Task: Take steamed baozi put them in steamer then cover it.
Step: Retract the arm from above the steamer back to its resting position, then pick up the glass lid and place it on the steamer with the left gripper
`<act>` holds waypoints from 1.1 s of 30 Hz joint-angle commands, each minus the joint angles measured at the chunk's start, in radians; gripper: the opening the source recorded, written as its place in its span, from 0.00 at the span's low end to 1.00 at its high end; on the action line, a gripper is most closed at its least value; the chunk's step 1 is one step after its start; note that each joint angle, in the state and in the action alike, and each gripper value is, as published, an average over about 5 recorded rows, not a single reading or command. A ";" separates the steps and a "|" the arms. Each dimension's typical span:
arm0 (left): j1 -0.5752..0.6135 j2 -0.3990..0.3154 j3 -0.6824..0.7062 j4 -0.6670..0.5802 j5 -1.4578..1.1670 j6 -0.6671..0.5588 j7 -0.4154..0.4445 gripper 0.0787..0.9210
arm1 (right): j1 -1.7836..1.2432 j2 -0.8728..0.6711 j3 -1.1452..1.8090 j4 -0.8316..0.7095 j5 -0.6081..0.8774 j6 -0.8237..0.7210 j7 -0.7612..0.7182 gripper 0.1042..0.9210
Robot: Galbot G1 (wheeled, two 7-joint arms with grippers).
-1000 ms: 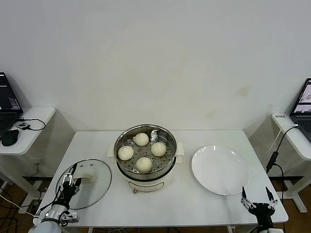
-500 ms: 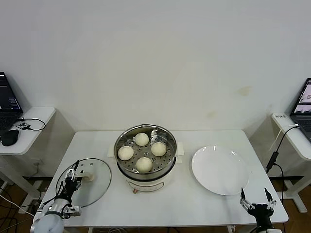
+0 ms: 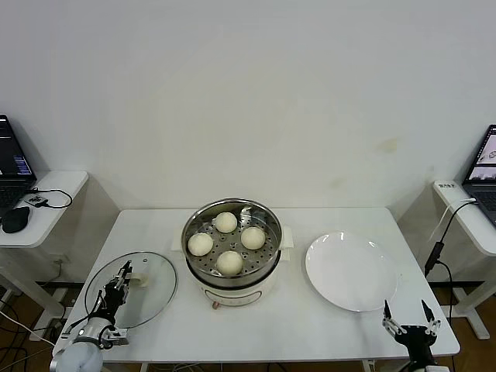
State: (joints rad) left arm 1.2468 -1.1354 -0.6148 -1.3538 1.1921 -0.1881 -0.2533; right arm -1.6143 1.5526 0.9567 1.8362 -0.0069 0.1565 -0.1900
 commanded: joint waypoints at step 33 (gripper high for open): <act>-0.005 0.331 0.167 -0.722 -0.475 0.433 0.396 0.06 | -0.018 0.003 -0.100 0.030 -0.110 0.005 0.025 0.88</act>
State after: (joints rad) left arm 1.3028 -0.8989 -0.6571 -1.8732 0.9326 0.0618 0.0188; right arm -1.6312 1.5542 0.8861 1.8583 -0.0715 0.1622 -0.1835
